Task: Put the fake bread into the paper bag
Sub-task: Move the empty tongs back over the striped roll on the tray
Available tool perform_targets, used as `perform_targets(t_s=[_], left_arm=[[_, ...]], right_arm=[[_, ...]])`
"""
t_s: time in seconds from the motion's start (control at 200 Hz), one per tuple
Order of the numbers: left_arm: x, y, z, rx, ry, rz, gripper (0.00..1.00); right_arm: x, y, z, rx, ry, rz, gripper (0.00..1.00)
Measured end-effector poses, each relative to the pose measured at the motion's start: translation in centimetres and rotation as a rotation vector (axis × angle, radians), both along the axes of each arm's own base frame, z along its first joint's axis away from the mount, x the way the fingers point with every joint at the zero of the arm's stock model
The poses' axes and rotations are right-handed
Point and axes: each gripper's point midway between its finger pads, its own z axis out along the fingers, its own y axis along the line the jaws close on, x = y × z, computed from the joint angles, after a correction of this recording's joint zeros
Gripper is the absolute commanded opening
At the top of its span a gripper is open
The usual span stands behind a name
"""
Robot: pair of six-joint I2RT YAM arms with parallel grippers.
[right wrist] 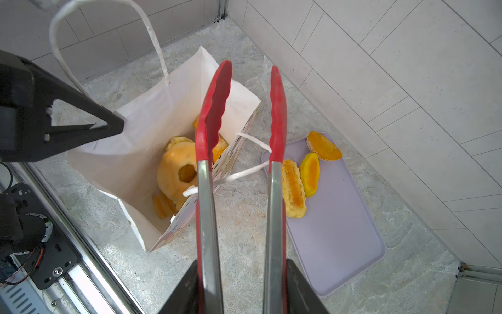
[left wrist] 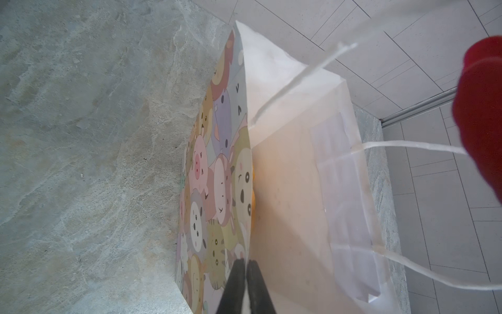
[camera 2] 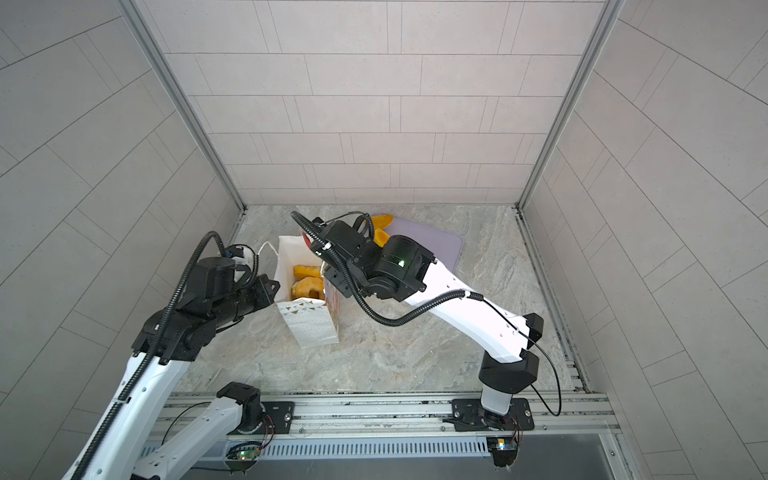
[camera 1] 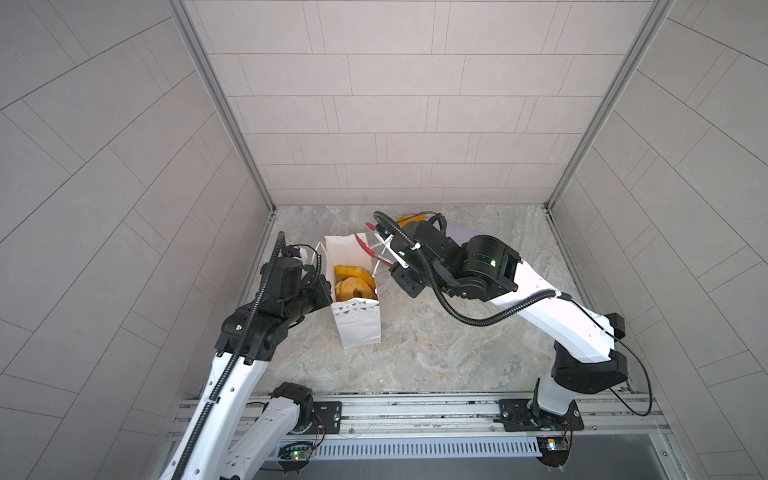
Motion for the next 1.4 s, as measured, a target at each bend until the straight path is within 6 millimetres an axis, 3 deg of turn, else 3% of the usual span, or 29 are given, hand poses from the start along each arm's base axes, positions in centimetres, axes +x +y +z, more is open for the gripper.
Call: perform_targets(t_s=[0.255,0.405,0.535,0.686,0.821,0.981,1.111,1.246,1.401], left_arm=[[0.0,0.0,0.0,0.0,0.0,0.0,0.07],[0.0,0.0,0.0,0.0,-0.001,0.0,0.07],[-0.3,0.1,0.2,-0.003,-0.011,0.0,0.07],[-0.6,0.2,0.2,-0.003,-0.01,0.0,0.07],[-0.6,0.2,0.0,-0.002,-0.005,0.0,0.07],[-0.6,0.2,0.0,-0.002,-0.005,0.0,0.07],[-0.6,0.2,0.0,-0.002,-0.005,0.0,0.07],[-0.6,0.2,0.0,-0.001,-0.005,0.001,0.07],[-0.6,0.2,0.0,-0.001,-0.005,0.001,0.07]], right_arm=[[0.7,-2.8,2.5,0.053,-0.061,-0.061,0.46],[2.4,-7.1,3.1,0.084,-0.069,-0.157,0.46],[4.2,-11.0,2.2,0.113,-0.04,-0.253,0.46],[6.0,-14.9,-1.2,0.146,0.053,-0.35,0.46],[7.2,-16.6,-6.1,0.163,0.175,-0.401,0.46],[7.6,-16.8,-12.4,0.195,0.33,-0.418,0.46],[7.8,-16.7,-16.3,0.227,0.426,-0.431,0.46],[8.3,-16.4,-19.0,0.257,0.488,-0.443,0.45],[8.8,-16.1,-20.5,0.283,0.526,-0.454,0.46]])
